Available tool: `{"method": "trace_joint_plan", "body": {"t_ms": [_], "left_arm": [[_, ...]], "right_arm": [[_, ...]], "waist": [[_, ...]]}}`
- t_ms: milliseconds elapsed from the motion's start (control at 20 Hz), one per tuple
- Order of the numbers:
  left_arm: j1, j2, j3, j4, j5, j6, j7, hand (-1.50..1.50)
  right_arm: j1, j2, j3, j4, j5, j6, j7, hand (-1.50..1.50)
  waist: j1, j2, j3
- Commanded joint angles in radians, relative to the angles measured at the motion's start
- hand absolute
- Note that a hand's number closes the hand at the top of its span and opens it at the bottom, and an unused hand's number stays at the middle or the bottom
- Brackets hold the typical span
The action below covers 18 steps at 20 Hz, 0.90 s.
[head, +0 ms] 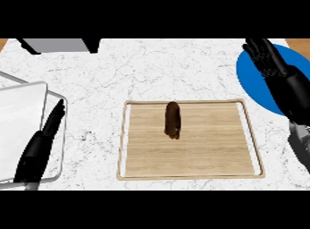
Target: Pick the sweet potato from the tray and place it in the plate
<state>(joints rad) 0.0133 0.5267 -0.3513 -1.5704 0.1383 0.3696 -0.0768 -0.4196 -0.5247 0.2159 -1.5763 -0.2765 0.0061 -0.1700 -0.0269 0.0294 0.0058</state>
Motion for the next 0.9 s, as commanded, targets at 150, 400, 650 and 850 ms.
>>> {"method": "trace_joint_plan", "body": {"t_ms": [150,400,650,850], "left_arm": [[-0.038,-0.068,0.009,0.027,0.053,0.049,0.137,0.0],[0.008,-0.115,-0.047,0.03,0.055,0.081,0.184,0.0],[-0.043,-0.141,0.018,0.098,0.104,0.08,0.212,0.0],[-0.067,-0.148,0.001,0.084,0.083,0.072,0.255,0.0]], "right_arm": [[-0.114,0.173,0.231,0.105,0.12,-0.099,0.328,1.5],[-0.264,-0.192,0.408,0.123,0.569,0.023,0.334,1.5],[-0.082,0.148,0.364,0.199,0.56,-0.332,0.48,1.5],[0.012,0.216,0.363,0.183,0.413,-0.245,0.247,-1.5]], "waist": [[0.059,-0.019,-0.01],[0.087,-0.048,-0.042],[0.024,-0.021,-0.005],[0.029,-0.027,-0.005]]}}
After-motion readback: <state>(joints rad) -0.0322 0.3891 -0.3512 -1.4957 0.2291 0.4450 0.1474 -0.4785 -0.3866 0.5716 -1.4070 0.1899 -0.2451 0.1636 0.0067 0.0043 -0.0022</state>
